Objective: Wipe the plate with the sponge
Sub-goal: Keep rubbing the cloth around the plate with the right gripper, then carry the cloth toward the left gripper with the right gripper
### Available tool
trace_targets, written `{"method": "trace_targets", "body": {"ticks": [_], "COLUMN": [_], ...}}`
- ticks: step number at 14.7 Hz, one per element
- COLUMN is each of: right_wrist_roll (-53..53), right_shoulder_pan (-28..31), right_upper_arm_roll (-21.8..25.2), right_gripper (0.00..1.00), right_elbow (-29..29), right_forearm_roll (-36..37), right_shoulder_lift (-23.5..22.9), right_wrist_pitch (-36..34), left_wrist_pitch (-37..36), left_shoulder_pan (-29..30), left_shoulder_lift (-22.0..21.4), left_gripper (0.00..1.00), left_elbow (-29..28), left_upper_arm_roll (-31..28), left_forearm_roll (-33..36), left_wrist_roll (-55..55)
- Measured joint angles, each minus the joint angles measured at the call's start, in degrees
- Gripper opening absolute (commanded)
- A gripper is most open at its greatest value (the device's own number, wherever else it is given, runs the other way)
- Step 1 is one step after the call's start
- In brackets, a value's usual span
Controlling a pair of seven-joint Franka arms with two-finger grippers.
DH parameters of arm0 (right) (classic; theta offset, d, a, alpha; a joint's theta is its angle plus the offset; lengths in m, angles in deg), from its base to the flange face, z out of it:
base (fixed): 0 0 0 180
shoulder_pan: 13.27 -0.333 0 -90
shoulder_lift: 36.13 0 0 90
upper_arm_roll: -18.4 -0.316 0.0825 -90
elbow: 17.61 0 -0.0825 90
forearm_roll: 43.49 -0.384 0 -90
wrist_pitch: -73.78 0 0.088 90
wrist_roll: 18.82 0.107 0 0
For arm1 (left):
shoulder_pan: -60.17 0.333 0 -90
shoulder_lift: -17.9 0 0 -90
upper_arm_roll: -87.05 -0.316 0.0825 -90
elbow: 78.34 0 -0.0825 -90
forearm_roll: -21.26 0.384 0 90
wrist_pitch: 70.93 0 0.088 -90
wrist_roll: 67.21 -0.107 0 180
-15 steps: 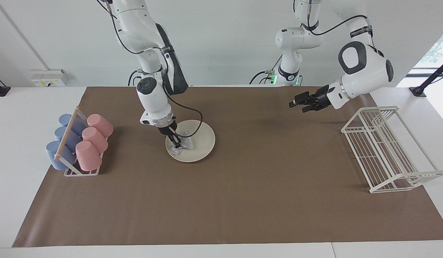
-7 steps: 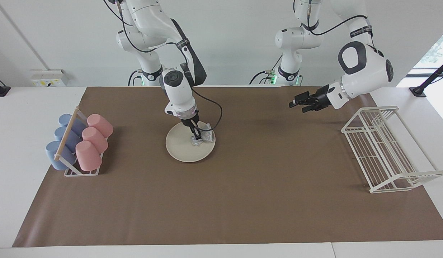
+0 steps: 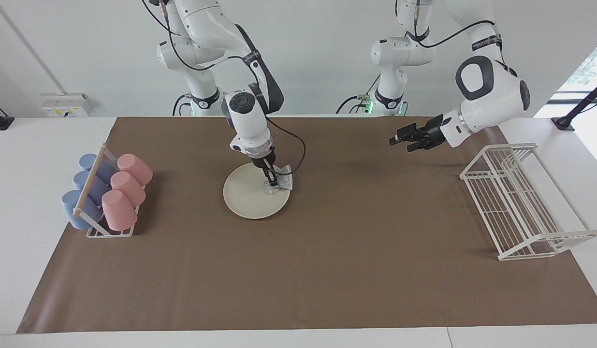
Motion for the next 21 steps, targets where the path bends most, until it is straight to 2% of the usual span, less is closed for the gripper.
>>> {"method": "trace_targets", "body": {"ticks": [4,9,14,17,21], "right_wrist_roll": [1.7,5.7,16.1,24.4,32.5], "right_shoulder_pan": [-0.3,-0.5,-4.3,-8.4,-14.6], "right_upper_arm_roll": [0.0,0.0,-0.1,-0.1,-0.1], "right_gripper": [0.0,0.0,0.0,0.0,0.0], "right_elbow": [2.4,10.9,27.8,35.6,40.4], "right_forearm_roll": [0.0,0.0,1.3,5.7,8.1], "right_shoulder_lift": [-0.8,-1.3,-2.9,-5.4,-7.7], "right_wrist_pitch": [-2.2,-10.3,-28.5,-34.3,-37.8], "left_wrist_pitch": [0.1,1.2,2.0,1.9,1.8], "left_shoulder_pan": [0.0,0.0,-0.7,-2.0,-5.3], "left_shoulder_lift": [0.0,0.0,0.0,0.1,0.5], "left_gripper": [1.0,1.0,1.0,1.0,1.0], "left_elbow": [0.0,0.0,0.0,-0.6,-2.2], "left_upper_arm_roll": [0.1,0.2,0.9,1.2,1.4], "left_forearm_roll": [0.0,-1.1,-12.7,-20.9,-31.0], "left_wrist_roll": [0.0,0.0,-1.0,-3.9,-9.0]}}
